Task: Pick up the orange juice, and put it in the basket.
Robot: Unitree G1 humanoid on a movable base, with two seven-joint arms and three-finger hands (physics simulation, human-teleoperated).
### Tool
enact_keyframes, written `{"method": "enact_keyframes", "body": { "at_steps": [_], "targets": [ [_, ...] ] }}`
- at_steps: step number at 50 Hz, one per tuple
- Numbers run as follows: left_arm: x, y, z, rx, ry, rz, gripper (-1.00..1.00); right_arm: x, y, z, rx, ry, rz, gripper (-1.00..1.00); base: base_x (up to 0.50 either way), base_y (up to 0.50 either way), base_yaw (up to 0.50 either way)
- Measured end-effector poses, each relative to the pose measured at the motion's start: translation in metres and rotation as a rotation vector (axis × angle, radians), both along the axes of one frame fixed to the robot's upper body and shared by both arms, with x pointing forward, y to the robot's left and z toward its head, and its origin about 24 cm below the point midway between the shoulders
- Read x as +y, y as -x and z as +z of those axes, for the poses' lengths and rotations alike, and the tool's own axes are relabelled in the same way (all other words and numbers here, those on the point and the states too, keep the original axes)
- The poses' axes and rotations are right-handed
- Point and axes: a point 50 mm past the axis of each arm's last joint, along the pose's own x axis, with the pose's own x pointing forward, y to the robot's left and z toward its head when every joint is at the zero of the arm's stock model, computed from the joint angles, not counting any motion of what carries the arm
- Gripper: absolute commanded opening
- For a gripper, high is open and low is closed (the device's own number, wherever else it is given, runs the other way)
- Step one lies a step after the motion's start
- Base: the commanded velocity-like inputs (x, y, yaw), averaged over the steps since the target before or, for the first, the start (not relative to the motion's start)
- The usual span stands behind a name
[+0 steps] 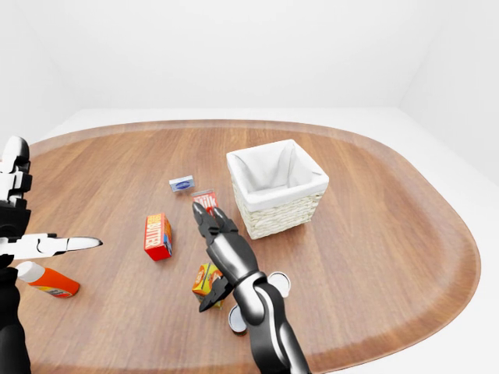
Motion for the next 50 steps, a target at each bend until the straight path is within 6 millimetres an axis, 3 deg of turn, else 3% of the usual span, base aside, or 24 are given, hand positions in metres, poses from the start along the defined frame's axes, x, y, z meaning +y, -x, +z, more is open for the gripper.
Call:
{"method": "enact_keyframes", "body": {
  "at_steps": [50],
  "targets": [
    [0.000, -0.001, -0.002, 0.009, 0.006, 0.000, 1.00, 0.009, -0.012, -0.045, 0.172, -0.011, -0.043, 1.00, 0.00, 0.00, 0.00]
  ]
}}
